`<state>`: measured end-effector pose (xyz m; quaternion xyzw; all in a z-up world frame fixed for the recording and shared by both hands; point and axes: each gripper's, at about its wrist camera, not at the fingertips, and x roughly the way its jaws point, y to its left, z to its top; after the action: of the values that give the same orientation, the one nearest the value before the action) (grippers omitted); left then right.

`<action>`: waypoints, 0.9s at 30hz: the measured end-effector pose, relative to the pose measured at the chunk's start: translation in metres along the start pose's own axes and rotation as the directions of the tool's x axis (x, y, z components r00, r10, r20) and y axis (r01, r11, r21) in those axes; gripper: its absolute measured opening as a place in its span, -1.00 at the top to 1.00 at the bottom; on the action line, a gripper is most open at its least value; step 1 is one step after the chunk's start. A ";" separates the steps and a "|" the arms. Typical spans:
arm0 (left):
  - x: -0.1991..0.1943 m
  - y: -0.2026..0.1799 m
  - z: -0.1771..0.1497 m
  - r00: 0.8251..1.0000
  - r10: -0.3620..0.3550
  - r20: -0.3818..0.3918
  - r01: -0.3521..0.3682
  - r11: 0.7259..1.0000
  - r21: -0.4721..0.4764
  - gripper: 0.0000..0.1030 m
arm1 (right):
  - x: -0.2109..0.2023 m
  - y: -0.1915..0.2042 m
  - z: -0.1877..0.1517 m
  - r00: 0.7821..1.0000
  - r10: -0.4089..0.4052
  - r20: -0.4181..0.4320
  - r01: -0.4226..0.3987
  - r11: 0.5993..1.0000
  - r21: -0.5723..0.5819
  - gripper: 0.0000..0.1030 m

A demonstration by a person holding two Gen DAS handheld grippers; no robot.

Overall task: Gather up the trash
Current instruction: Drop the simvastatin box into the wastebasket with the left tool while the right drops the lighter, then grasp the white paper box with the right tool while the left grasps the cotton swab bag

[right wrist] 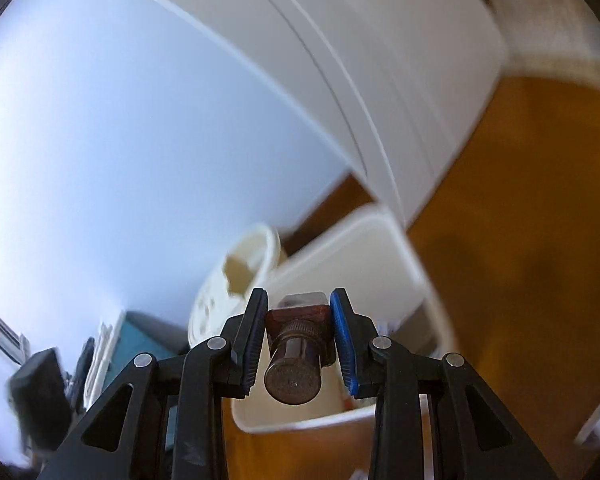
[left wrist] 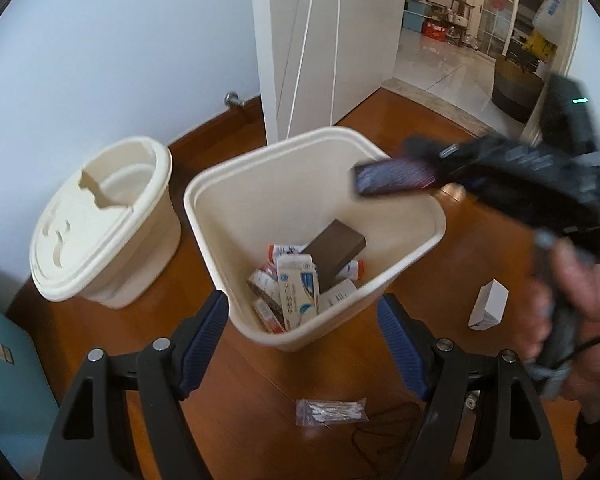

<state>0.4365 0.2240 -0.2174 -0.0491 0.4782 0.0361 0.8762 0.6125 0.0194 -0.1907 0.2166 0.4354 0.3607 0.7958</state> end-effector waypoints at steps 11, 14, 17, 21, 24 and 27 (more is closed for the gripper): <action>0.016 -0.009 -0.033 0.997 -0.031 -0.076 0.040 0.992 0.117 -0.48 | -0.036 -0.033 -0.035 0.998 -0.057 -0.038 0.058 0.998 0.014 0.15; 0.031 -0.026 -0.051 0.991 -0.042 -0.130 0.069 0.975 0.211 -0.48 | -0.100 -0.060 -0.055 0.977 -0.207 0.061 0.208 0.978 -0.007 -0.17; 0.050 -0.053 -0.076 0.978 -0.045 -0.205 0.111 0.940 0.322 -0.48 | -0.140 -0.120 -0.083 0.893 -0.444 0.073 0.441 0.895 0.061 -0.39; 0.059 -0.075 -0.090 0.967 -0.062 -0.248 0.156 0.911 0.382 -0.48 | -0.161 -0.224 -0.121 0.772 -0.633 -0.060 0.620 0.729 0.289 -0.39; 0.067 -0.081 -0.094 0.958 -0.060 -0.279 0.167 0.911 0.377 -0.48 | -0.152 -0.265 -0.137 0.747 -0.653 -0.126 0.649 0.676 0.349 -0.39; 0.074 -0.082 -0.099 0.955 -0.051 -0.294 0.164 0.912 0.376 -0.48 | -0.137 -0.281 -0.135 0.729 -0.667 -0.154 0.675 0.663 0.323 -0.39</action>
<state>0.4033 0.1315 -0.3283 0.0980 0.5900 -0.1172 0.7928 0.5567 -0.2624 -0.3737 0.1777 0.5510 -0.0405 0.8143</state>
